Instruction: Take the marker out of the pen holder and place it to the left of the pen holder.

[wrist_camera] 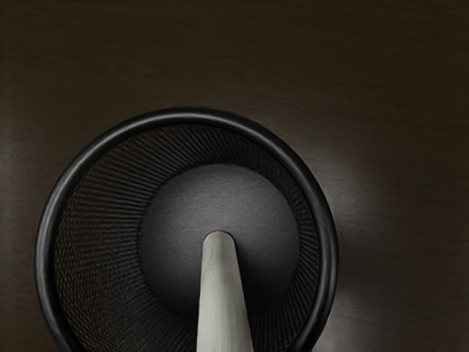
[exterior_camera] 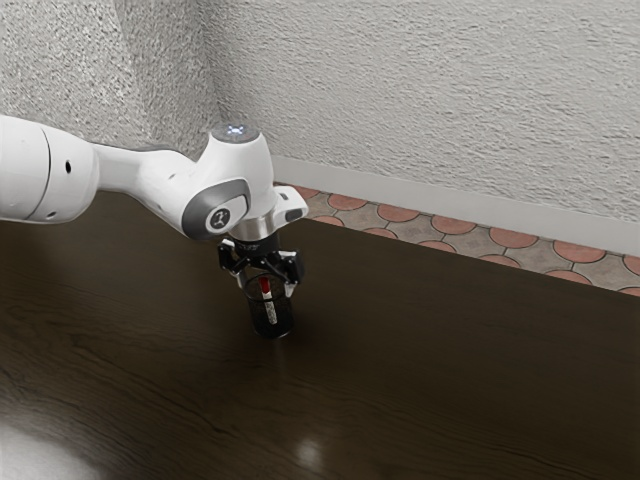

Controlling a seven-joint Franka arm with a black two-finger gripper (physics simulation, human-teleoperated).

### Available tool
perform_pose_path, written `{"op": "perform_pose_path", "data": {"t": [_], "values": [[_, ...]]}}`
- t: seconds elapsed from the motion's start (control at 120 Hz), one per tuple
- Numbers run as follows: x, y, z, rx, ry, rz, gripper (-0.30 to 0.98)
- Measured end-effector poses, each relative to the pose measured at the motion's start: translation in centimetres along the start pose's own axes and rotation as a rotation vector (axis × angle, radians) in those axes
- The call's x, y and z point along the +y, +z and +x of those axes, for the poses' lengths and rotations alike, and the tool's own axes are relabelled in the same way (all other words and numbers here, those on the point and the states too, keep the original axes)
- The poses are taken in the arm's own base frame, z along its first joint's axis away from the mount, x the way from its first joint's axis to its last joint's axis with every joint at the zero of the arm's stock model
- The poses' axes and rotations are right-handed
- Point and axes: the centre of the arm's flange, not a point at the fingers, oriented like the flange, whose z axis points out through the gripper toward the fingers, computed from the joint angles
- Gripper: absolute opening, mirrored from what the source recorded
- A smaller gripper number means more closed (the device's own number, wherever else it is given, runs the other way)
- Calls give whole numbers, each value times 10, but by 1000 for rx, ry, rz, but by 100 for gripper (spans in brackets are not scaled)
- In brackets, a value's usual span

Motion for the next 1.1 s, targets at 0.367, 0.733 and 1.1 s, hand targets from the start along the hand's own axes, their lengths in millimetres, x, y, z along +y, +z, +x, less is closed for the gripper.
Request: {"op": "perform_pose_path", "data": {"t": [0.367,0.733,1.1], "values": [[-1,-6,1,8,18,1,29],[-4,-5,1,5,18,2,3],[-12,-84,-19,87,9,44,-2]]}}
